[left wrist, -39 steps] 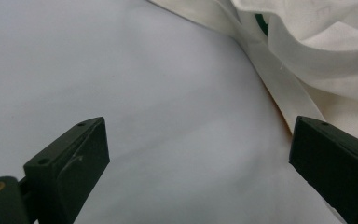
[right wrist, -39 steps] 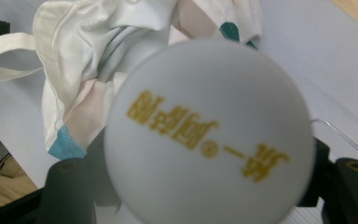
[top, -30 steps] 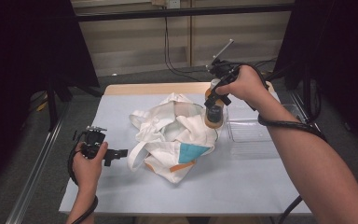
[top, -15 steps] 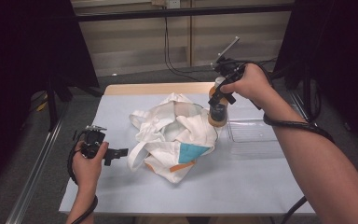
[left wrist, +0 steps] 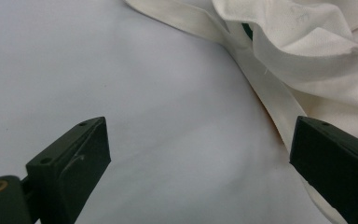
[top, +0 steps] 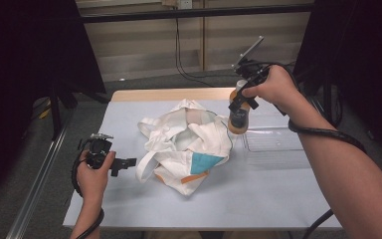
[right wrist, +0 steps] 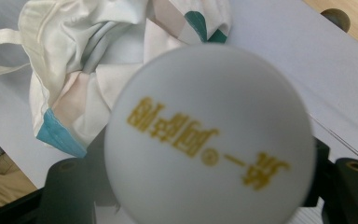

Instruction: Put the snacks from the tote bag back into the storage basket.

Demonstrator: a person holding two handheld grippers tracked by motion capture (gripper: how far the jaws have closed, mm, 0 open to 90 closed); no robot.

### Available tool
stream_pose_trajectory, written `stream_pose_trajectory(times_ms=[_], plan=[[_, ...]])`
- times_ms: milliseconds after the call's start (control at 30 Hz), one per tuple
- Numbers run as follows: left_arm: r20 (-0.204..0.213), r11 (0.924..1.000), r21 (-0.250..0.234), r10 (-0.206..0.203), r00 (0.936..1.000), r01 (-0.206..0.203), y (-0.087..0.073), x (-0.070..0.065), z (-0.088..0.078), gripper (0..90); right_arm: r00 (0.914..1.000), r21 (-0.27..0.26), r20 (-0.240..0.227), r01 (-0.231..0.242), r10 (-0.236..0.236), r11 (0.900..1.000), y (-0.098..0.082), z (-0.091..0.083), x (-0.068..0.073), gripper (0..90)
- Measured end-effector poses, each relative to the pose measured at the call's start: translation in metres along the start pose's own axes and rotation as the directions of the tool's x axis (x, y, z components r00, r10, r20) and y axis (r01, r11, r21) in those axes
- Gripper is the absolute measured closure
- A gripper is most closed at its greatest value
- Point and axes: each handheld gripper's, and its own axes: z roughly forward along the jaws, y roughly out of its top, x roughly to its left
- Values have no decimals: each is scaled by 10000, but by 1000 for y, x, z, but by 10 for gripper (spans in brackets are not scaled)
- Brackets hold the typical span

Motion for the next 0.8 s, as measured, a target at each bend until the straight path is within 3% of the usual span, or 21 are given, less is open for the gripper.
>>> stream_pose_trajectory(times_ms=[800], plan=[[-73, 9999, -41, -93, 9999, 92, -1, 2, -2, 48, 9993, -35, 53, -363, 363, 9993, -14, -5, -15, 301]])
